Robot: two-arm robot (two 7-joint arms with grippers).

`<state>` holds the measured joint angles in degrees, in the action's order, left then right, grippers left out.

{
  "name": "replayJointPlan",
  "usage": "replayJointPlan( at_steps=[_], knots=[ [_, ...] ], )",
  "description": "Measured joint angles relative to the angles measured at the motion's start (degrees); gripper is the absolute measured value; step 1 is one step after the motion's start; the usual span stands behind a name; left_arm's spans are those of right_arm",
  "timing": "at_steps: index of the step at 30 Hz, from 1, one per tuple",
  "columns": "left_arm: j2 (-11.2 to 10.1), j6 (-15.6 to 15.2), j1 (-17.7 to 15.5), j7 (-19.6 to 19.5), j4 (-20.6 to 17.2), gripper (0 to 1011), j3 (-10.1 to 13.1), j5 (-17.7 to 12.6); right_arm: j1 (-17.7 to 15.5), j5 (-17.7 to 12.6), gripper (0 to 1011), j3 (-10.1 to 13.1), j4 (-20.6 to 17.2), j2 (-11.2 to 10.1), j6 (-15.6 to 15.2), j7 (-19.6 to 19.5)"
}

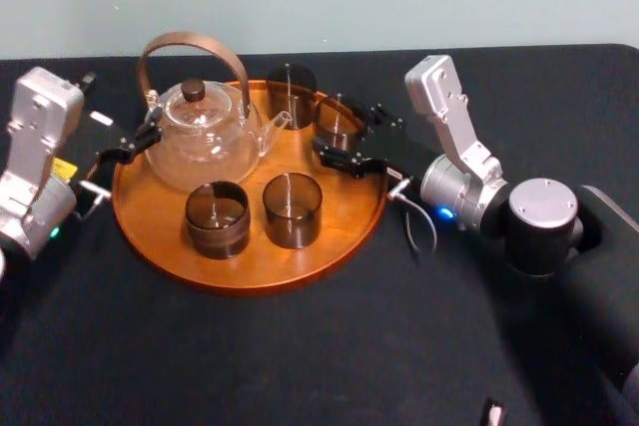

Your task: Pick up the glass from the table and place it on the tray.

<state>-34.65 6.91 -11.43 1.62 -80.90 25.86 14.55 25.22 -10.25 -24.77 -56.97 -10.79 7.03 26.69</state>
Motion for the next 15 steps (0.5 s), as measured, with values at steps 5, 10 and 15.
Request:
replayJointPlan(
  at_steps=[5, 10, 15],
  knots=[
    [0.00, 0.00, 0.00, 0.00, 0.00, 1001, 0.00, 0.00, 0.82, 0.09, 908, -0.36, 2.32, 0.74, 0.61, 0.17],
    [0.00, 0.00, 0.00, 0.00, 0.00, 1001, 0.00, 0.00, 1.62, 0.33, 908, -0.63, 4.65, 1.43, 1.20, 0.32],
    [0.00, 0.00, 0.00, 0.00, 0.00, 1001, 0.00, 0.00, 1.97, 0.65, 908, -0.80, 5.73, 1.68, 1.38, 0.44]
  ],
)
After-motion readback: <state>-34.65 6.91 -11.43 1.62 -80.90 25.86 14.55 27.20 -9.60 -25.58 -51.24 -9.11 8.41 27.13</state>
